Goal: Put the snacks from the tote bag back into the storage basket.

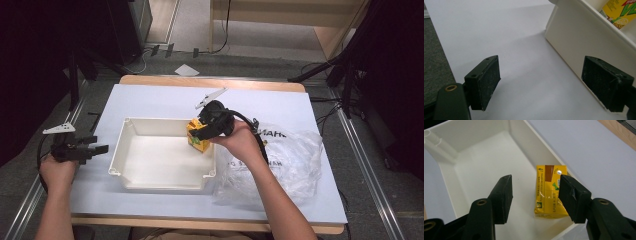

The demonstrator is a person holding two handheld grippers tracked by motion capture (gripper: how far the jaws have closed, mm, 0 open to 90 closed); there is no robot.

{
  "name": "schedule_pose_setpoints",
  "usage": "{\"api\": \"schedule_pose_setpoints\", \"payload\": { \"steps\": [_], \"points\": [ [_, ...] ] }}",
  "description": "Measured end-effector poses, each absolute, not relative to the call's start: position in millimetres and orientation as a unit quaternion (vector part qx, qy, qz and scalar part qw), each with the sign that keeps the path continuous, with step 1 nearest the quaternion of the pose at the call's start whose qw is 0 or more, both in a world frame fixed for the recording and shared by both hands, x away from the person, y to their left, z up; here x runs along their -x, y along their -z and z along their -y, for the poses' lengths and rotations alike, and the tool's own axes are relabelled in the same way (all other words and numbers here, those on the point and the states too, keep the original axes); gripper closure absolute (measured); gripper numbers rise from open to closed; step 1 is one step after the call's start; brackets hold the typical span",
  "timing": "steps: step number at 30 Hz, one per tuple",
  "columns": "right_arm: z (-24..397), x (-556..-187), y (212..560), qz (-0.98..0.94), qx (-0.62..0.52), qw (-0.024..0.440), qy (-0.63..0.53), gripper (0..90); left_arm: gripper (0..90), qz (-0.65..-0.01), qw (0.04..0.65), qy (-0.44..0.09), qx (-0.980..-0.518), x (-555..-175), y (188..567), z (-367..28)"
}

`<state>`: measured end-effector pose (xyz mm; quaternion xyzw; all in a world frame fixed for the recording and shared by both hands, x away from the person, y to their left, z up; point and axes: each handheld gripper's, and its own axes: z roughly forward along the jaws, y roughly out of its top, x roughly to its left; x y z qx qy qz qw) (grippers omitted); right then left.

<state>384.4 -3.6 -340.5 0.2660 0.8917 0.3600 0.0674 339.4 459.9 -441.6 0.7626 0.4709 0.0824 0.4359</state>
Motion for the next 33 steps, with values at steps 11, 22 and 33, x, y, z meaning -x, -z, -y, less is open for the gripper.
{"api": "schedule_pose_setpoints", "payload": {
  "steps": [11, 22, 33],
  "points": [
    [4, -375, 344, -0.895, -0.259, 0.058, -0.36, 47.2, 16.3, -0.467, 0.435, -0.08, -0.766, -345, 442, -456],
    [-3, -368, 356, -0.9, -0.249, 0.032, -0.356, 51.8, 16.2, -0.465, 0.435, -0.078, -0.767, -347, 442, -455],
    [-3, -370, 372, -0.904, -0.249, 0.011, -0.348, 79.7, 16.2, -0.463, 0.436, -0.077, -0.768, -349, 442, -453]
  ]
}}
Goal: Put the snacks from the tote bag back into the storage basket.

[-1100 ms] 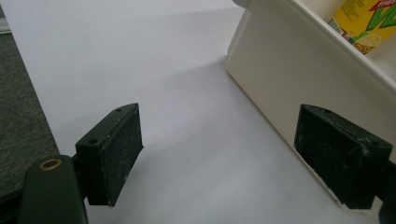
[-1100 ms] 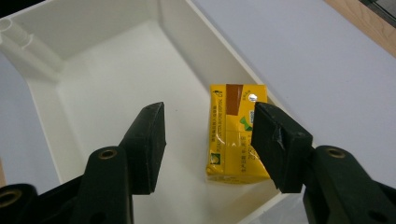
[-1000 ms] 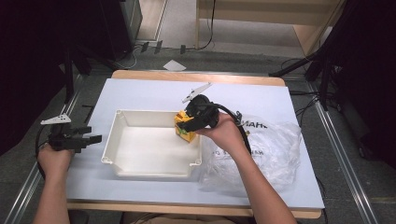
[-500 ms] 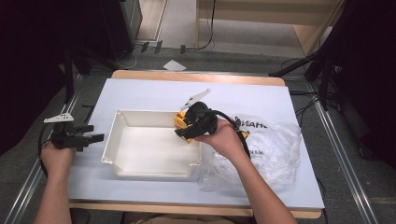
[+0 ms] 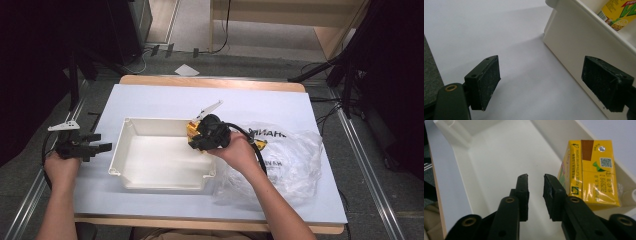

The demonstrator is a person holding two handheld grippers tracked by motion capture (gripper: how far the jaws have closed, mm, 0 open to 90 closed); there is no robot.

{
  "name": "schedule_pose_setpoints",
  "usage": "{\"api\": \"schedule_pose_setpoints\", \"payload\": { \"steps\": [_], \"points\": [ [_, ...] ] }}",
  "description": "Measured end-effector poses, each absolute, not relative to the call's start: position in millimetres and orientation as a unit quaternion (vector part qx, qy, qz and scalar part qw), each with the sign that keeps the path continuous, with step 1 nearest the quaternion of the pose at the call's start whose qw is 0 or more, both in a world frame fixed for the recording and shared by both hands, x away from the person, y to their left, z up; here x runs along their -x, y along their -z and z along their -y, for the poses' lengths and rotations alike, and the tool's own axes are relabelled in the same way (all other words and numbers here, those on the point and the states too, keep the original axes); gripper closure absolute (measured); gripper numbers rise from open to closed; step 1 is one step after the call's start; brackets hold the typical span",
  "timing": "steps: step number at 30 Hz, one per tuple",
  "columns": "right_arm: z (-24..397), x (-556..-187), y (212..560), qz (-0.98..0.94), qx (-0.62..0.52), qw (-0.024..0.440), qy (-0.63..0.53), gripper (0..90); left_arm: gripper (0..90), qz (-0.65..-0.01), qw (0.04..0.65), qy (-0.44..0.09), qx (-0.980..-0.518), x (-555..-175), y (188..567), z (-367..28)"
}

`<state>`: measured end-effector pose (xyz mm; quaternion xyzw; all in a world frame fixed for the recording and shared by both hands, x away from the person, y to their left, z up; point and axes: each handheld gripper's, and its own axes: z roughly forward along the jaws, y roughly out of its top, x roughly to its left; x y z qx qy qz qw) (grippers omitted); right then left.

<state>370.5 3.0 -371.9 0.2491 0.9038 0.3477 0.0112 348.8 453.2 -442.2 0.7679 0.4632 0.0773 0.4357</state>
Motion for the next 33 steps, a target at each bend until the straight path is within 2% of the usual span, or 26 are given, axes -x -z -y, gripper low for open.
{"api": "schedule_pose_setpoints", "payload": {
  "steps": [3, 4, 12, 33],
  "points": [
    [-3, -371, 376, -0.907, -0.247, 0.01, -0.342, 89.7, 16.3, -0.463, 0.436, -0.077, -0.768, -349, 442, -453],
    [-2, -372, 378, -0.907, -0.247, 0.013, -0.341, 90.0, 16.3, -0.463, 0.436, -0.077, -0.768, -349, 442, -453],
    [-1, -378, 389, -0.909, -0.264, 0.014, -0.321, 90.0, 16.3, -0.462, 0.436, -0.077, -0.768, -350, 442, -453],
    [9, -386, 390, -0.905, -0.281, 0.018, -0.318, 90.0, 16.3, -0.462, 0.436, -0.077, -0.769, -350, 442, -452]
  ]
}}
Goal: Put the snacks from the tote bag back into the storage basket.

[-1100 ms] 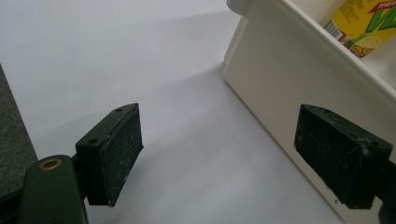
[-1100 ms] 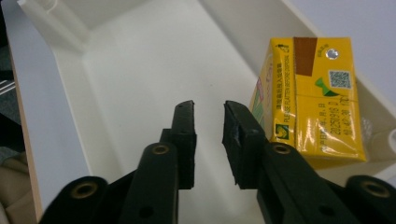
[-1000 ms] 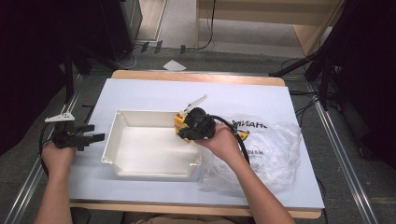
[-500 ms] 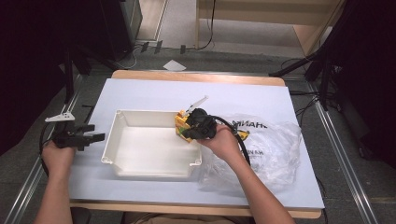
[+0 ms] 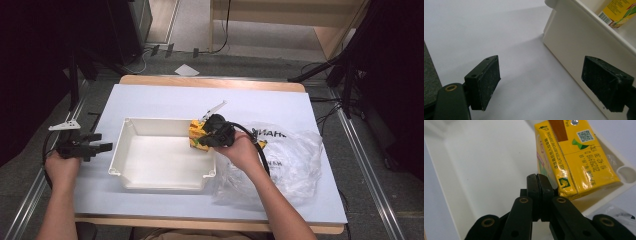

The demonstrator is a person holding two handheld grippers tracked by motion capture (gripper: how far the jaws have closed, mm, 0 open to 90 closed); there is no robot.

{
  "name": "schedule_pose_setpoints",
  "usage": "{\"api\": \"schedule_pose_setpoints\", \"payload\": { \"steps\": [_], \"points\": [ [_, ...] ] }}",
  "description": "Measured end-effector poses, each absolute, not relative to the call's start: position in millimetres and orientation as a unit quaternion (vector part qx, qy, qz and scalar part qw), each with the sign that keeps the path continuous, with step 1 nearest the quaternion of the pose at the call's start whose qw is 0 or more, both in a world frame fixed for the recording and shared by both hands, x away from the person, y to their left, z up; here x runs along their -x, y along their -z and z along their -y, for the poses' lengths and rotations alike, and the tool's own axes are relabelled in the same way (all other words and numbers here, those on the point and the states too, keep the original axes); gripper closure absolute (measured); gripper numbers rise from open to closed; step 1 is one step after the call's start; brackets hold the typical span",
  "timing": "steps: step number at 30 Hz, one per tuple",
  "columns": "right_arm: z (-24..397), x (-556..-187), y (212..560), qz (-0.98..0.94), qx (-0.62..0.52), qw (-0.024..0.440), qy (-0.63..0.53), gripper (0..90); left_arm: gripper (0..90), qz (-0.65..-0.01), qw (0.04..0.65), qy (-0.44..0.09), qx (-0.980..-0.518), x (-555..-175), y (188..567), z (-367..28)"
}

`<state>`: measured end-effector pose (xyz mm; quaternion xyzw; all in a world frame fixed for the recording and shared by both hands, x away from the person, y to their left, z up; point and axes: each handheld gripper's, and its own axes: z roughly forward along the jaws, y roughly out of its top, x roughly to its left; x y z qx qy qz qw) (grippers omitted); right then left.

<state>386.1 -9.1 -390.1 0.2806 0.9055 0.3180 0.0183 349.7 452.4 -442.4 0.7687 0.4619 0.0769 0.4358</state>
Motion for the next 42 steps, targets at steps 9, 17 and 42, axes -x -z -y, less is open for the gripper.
{"api": "schedule_pose_setpoints", "payload": {
  "steps": [9, 17, 42],
  "points": [
    [15, -389, 387, -0.903, -0.283, 0.027, -0.323, 90.0, 16.2, -0.462, 0.435, -0.076, -0.769, -350, 442, -452],
    [20, -391, 385, -0.899, -0.288, 0.029, -0.328, 90.0, 16.3, -0.462, 0.435, -0.076, -0.769, -350, 442, -452],
    [34, -386, 362, -0.901, -0.242, -0.018, -0.361, 54.9, 16.3, -0.463, 0.434, -0.077, -0.769, -351, 443, -452]
  ]
}}
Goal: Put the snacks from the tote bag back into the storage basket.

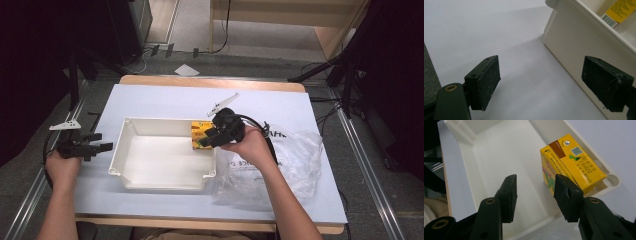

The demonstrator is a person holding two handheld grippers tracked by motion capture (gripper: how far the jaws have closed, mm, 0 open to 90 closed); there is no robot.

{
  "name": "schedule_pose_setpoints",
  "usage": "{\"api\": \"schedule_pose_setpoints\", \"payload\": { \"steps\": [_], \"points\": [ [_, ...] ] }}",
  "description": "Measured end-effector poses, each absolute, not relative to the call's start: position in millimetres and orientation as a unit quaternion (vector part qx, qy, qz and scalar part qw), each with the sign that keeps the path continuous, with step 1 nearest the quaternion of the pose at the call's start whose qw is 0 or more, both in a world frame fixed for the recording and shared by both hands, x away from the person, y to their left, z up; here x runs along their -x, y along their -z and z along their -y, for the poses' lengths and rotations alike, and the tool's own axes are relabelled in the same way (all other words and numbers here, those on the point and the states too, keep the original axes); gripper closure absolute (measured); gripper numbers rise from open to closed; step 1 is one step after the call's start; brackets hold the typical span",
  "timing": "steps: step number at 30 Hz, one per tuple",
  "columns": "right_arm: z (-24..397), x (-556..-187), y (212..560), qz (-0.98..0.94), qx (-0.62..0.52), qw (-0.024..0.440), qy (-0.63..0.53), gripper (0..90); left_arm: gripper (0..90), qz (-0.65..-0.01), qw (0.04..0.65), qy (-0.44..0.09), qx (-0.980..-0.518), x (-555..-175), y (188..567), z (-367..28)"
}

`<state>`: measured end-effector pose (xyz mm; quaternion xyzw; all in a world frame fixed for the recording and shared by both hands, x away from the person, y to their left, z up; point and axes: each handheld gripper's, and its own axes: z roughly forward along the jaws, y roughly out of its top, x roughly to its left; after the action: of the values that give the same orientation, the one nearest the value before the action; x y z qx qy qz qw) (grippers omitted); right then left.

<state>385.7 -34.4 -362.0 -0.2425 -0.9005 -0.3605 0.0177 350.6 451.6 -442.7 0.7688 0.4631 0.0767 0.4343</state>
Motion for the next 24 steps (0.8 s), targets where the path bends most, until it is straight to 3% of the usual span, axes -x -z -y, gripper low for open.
{"api": "schedule_pose_setpoints", "payload": {
  "steps": [24],
  "points": [
    [80, -393, 352, 0.878, 0.284, -0.012, 0.385, 41.8, 16.3, -0.462, 0.435, -0.077, -0.769, -351, 442, -452]
  ]
}}
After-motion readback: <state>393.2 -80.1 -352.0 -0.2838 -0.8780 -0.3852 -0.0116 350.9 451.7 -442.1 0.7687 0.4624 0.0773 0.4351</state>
